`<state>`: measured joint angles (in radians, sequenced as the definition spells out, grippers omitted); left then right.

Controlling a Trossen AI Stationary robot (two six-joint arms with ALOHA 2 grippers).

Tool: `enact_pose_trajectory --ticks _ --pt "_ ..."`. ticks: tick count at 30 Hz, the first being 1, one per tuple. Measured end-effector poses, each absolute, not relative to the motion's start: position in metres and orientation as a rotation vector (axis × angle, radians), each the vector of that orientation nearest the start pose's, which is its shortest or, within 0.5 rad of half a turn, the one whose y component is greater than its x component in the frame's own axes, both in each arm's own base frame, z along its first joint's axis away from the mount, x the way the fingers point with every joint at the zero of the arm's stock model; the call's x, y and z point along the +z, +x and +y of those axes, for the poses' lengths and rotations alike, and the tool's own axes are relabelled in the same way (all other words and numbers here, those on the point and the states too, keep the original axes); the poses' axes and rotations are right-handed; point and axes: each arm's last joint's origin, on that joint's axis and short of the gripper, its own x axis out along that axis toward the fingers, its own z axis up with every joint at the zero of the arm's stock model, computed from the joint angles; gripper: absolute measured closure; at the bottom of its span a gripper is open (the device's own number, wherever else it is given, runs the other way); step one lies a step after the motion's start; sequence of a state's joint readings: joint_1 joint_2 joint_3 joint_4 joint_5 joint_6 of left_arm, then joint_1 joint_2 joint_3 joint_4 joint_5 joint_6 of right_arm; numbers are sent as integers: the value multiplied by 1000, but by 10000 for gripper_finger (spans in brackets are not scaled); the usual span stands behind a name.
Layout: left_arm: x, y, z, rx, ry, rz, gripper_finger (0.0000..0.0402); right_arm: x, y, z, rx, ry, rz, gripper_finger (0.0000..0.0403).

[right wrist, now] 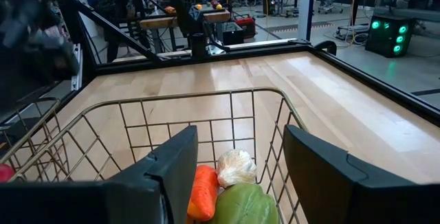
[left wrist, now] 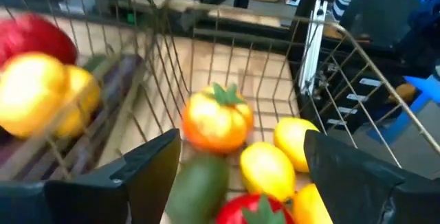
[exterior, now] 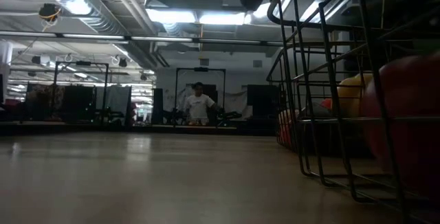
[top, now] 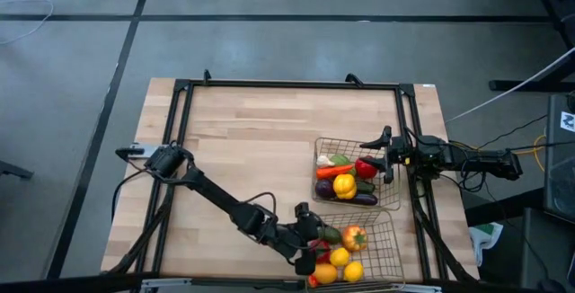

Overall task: Sort produce into baskets
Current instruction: Return to Home Position

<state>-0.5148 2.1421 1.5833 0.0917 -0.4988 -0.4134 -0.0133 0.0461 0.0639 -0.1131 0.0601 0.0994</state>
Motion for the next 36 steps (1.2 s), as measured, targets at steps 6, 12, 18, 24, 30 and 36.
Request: enact_pose_trajectory --ticks 6,12,18,24,30,36 --pt "261 420 -202 52 -4 341 96 171 96 -3 -78 97 92 189" --pt "354 370 -166 53 89 287 98 171 96 -3 -78 97 92 189" --pt "431 299 -102 150 97 197 96 171 96 -3 -78 97 91 189" --pt "422 234 -49 264 62 189 96 171 96 -3 -78 97 92 189" --pt "347 179 -24 333 -70 198 96 171 96 -3 -78 97 91 189" --pt "269 139 -13 352 -157 91 96 171 96 -3 -78 97 92 189"
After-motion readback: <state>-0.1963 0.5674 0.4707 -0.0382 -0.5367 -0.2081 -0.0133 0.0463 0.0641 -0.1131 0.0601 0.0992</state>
